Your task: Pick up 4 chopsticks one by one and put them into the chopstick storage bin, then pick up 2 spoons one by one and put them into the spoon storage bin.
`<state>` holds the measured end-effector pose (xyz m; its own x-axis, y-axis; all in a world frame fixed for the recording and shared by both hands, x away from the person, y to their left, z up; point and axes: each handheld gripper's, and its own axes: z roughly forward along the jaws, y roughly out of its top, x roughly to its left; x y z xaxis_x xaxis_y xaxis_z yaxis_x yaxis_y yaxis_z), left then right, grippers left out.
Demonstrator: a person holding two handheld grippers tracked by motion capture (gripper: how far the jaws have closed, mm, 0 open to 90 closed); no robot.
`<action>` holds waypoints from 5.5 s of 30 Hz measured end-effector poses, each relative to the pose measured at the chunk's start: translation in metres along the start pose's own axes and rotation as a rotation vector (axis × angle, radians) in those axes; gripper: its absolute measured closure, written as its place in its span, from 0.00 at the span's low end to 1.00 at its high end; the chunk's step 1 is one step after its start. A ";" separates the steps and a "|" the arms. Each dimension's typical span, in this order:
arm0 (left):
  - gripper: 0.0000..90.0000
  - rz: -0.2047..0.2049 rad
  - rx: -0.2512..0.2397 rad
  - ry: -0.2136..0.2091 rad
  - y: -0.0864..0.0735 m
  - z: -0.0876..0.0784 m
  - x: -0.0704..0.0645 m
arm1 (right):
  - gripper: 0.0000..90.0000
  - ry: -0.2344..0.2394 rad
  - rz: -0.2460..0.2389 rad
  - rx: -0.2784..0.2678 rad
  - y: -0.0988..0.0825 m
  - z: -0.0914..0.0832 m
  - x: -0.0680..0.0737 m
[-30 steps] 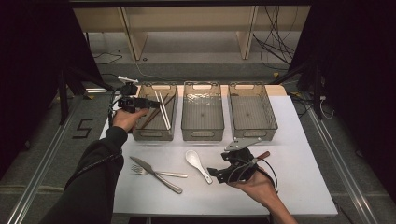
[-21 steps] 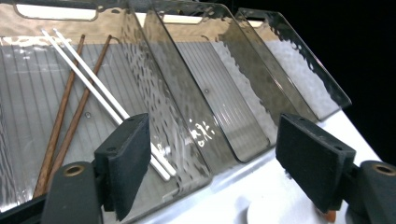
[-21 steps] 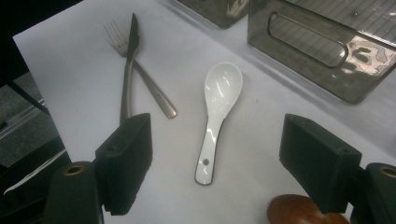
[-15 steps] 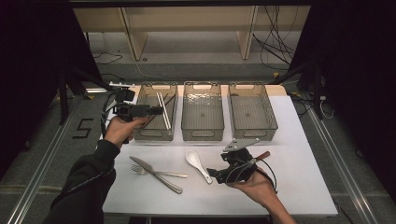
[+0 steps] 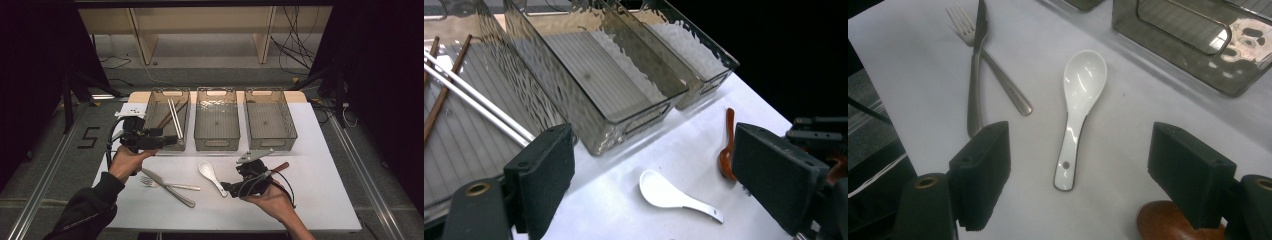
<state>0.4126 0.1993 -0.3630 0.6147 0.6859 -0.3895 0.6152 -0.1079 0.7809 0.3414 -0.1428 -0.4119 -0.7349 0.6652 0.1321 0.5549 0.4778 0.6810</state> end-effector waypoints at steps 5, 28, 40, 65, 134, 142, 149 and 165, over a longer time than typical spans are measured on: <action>0.19 0.021 0.004 0.007 -0.009 -0.001 -0.002 | 0.29 0.001 0.002 0.008 -0.001 0.002 0.000; 0.18 0.070 -0.074 -0.019 -0.032 -0.008 -0.023 | 0.29 0.001 0.003 0.046 -0.004 0.018 -0.002; 0.17 0.139 -0.090 -0.005 -0.053 -0.017 -0.030 | 0.29 -0.003 0.016 0.047 0.000 0.021 0.001; 0.17 0.177 -0.095 0.020 -0.066 -0.015 -0.030 | 0.46 -0.049 -0.032 0.226 0.013 0.056 0.000; 0.17 0.210 -0.120 0.016 -0.068 -0.020 -0.031 | 0.86 -0.063 -0.068 0.173 0.047 0.052 -0.011; 0.17 0.214 -0.124 0.014 -0.068 -0.020 -0.031 | 0.86 -0.090 -0.049 0.137 0.067 0.045 -0.024; 0.17 0.217 -0.121 0.017 -0.068 -0.020 -0.032 | 0.86 -0.113 -0.006 0.095 0.079 0.039 -0.038; 0.17 0.210 -0.126 0.018 -0.068 -0.020 -0.030 | 0.86 -0.146 0.042 0.082 0.113 0.051 -0.059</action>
<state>0.3425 0.2003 -0.3950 0.7128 0.6708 -0.2045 0.4079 -0.1594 0.8990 0.4673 -0.0988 -0.3790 -0.6490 0.7592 0.0494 0.6188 0.4889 0.6149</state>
